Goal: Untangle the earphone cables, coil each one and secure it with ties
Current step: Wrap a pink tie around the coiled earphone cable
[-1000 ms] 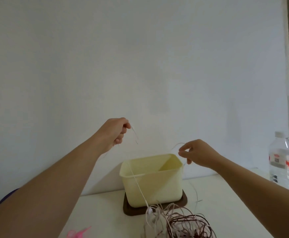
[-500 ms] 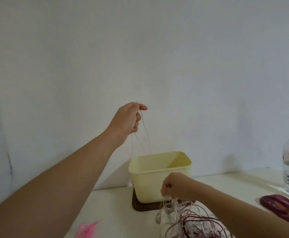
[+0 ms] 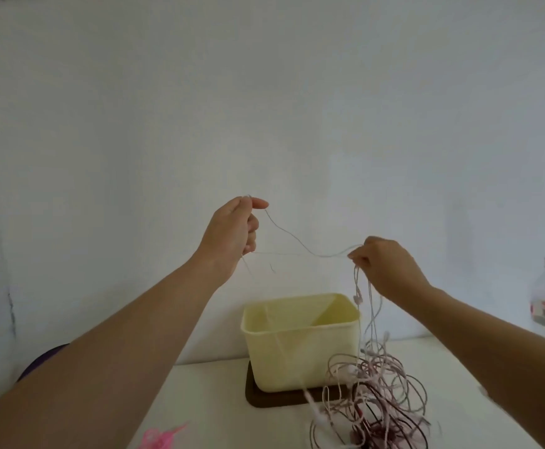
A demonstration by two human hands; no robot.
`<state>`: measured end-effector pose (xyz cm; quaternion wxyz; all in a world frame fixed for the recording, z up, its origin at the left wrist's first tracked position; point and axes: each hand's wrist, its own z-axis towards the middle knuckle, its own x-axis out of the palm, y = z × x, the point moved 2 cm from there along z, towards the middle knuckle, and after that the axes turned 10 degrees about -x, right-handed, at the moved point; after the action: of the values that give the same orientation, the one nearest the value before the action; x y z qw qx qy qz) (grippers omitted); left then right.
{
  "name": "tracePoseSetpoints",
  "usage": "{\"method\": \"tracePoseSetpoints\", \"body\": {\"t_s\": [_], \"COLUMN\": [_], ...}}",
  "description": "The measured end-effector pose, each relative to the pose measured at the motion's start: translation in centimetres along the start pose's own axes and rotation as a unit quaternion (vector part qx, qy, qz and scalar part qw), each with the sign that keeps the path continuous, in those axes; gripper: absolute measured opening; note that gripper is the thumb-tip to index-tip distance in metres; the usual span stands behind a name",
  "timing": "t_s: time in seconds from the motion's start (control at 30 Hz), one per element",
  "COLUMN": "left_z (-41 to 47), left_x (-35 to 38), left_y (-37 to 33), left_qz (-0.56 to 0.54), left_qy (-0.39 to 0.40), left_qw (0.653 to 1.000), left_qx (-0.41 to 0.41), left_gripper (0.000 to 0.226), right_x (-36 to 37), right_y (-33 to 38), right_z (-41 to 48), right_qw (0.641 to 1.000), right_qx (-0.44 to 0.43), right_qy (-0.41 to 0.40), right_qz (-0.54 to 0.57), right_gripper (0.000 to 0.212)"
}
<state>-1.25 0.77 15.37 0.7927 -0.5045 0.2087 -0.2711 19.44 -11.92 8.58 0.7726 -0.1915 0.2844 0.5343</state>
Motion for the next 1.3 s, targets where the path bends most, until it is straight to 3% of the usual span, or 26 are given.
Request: {"method": "tracePoseSetpoints", "body": {"t_s": [0.1,0.13,0.2,0.27,0.3,0.4,0.5,0.57,0.7,0.8,1.0,1.3], "left_z": [0.0,0.0,-0.3,-0.6,-0.9,-1.6,-2.3,-2.6,-3.0,-3.2,-3.5,-3.2], "left_x": [0.0,0.0,0.0,0.4,0.6,1.6,2.7,3.4,4.3,4.5,4.7,4.2], "left_y": [-0.3,-0.4,-0.5,-0.2,0.1,1.3,2.2,2.6,3.0,3.4,3.8,3.0], "left_qz": [-0.041,-0.061,-0.086,-0.084,-0.075,-0.035,-0.008,0.000,0.003,-0.001,-0.022,-0.059], "left_qy": [0.005,0.008,0.017,0.031,0.040,0.068,0.099,0.115,0.134,0.142,0.150,0.122], "left_qw": [0.999,0.998,0.996,0.995,0.996,0.995,0.993,0.991,0.988,0.987,0.985,0.989], "left_qx": [-0.001,-0.006,-0.019,-0.033,-0.042,-0.060,-0.068,-0.073,-0.077,-0.079,-0.081,-0.062], "left_gripper": [0.031,0.031,0.030,0.030,0.030,0.030,0.031,0.031,0.032,0.031,0.031,0.031], "right_x": [-2.0,-2.4,-2.6,-2.2,-1.9,-1.1,-0.3,0.4,1.4,2.2,1.5,0.5], "right_y": [-0.2,-0.3,-0.4,-0.2,-0.1,-0.1,0.0,0.2,0.3,-0.1,-0.2,-0.4], "right_z": [0.8,1.0,1.4,0.5,-0.1,-1.7,-2.5,-2.8,-3.4,-3.4,-3.7,-3.1], "right_qw": [0.994,0.995,0.989,0.928,0.900,0.889,0.919,0.939,0.945,0.958,0.980,0.970], "right_qx": [-0.029,-0.023,0.044,0.115,0.131,0.097,0.068,0.044,-0.004,-0.019,0.023,0.085], "right_qy": [-0.107,-0.096,0.075,0.302,0.372,0.432,0.387,0.334,0.301,0.263,0.195,0.143], "right_qz": [0.003,0.029,0.117,0.186,0.187,0.120,0.009,-0.072,-0.130,-0.115,0.044,0.178], "right_gripper": [0.019,0.022,0.024,0.010,0.007,0.013,0.027,0.026,0.023,0.019,0.025,0.025]}}
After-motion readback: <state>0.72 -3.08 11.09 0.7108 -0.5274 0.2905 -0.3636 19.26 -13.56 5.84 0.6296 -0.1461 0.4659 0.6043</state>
